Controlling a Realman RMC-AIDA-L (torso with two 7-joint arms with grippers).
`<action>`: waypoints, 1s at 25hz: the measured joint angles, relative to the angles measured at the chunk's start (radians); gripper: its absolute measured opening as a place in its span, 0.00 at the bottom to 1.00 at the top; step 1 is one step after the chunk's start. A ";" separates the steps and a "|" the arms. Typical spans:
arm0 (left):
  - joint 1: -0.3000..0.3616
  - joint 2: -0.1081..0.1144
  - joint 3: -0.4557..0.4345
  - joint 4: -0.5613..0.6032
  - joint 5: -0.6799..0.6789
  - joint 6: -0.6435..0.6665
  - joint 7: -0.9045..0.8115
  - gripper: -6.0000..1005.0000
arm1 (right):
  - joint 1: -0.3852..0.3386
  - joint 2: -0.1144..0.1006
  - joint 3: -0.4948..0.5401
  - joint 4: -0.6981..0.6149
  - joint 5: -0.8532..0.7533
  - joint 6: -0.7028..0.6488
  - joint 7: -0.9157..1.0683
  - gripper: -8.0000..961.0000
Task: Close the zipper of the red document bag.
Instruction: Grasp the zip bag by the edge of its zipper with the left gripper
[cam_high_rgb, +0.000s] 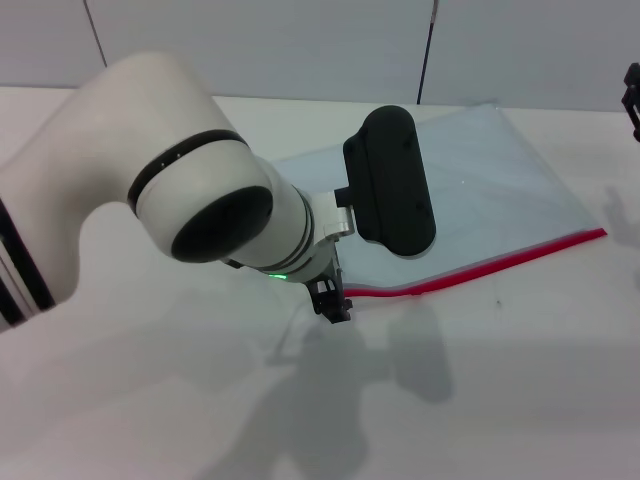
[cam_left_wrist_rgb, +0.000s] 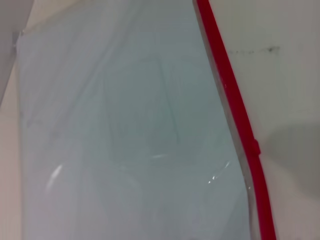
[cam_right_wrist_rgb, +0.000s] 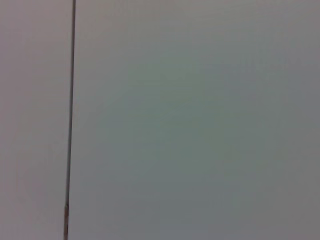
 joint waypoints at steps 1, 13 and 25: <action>-0.001 0.000 0.002 0.006 0.000 0.007 0.000 0.86 | 0.000 0.000 0.000 0.000 0.000 0.000 0.000 0.54; -0.005 -0.001 0.006 0.044 0.008 0.074 0.000 0.86 | 0.003 0.000 0.000 0.000 0.000 0.000 0.001 0.54; -0.018 -0.002 0.011 0.115 0.009 0.143 0.000 0.86 | 0.006 0.000 0.000 0.000 0.000 0.000 0.001 0.54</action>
